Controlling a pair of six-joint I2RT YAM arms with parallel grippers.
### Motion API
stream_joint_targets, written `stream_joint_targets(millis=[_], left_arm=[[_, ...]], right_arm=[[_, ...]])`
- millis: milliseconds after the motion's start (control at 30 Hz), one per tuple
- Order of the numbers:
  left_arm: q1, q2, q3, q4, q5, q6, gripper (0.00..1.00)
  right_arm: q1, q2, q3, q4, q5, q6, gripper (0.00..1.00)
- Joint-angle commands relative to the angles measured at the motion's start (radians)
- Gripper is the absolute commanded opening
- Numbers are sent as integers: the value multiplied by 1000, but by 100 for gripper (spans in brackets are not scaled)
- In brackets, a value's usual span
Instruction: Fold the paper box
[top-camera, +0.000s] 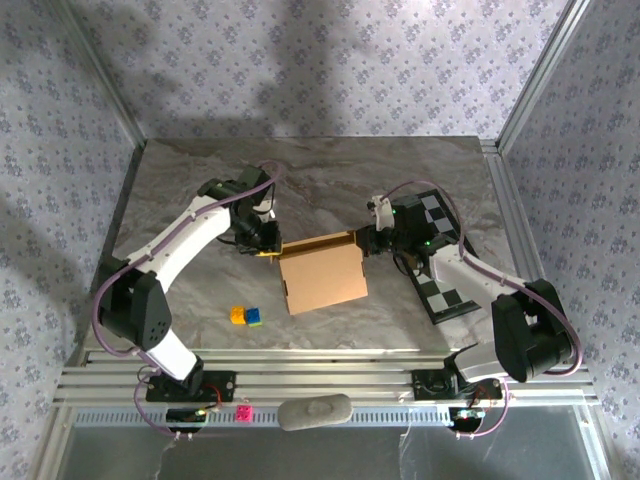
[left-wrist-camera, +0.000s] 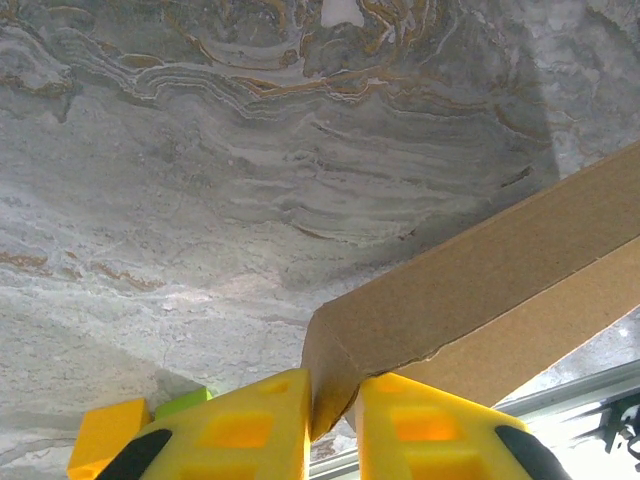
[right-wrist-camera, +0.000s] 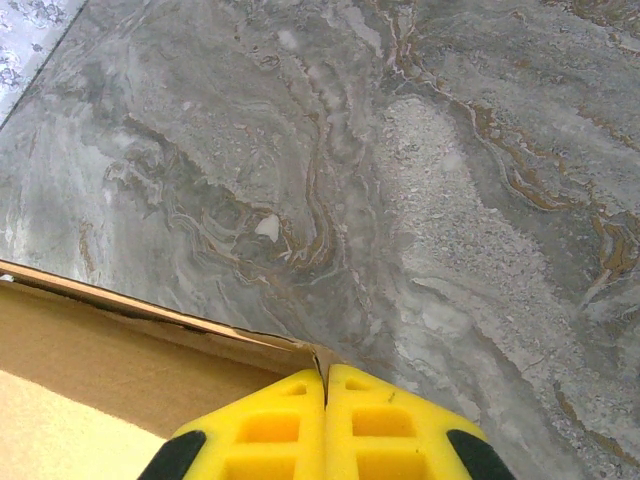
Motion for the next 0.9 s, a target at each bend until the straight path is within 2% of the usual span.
stream_joint_targets(millis=[0, 67, 233, 467, 700, 867], left_arm=[[-5, 6, 22, -8, 11, -14, 19], [-5, 10, 25, -9, 13, -19, 17], [-5, 16, 33, -4, 20, -43, 0], [-3, 46, 100, -51, 27, -95, 0], [21, 123, 211, -182, 81, -130, 0], [42, 145, 243, -207, 128, -168, 0]], right_arm=[[5, -6, 29, -18, 12, -15, 0], [6, -6, 29, -18, 12, -15, 0], [6, -7, 33, -18, 16, -15, 0], [12, -8, 36, -19, 26, -20, 0], [14, -2, 49, -29, 25, -29, 0], [13, 0, 59, -30, 26, -29, 0]])
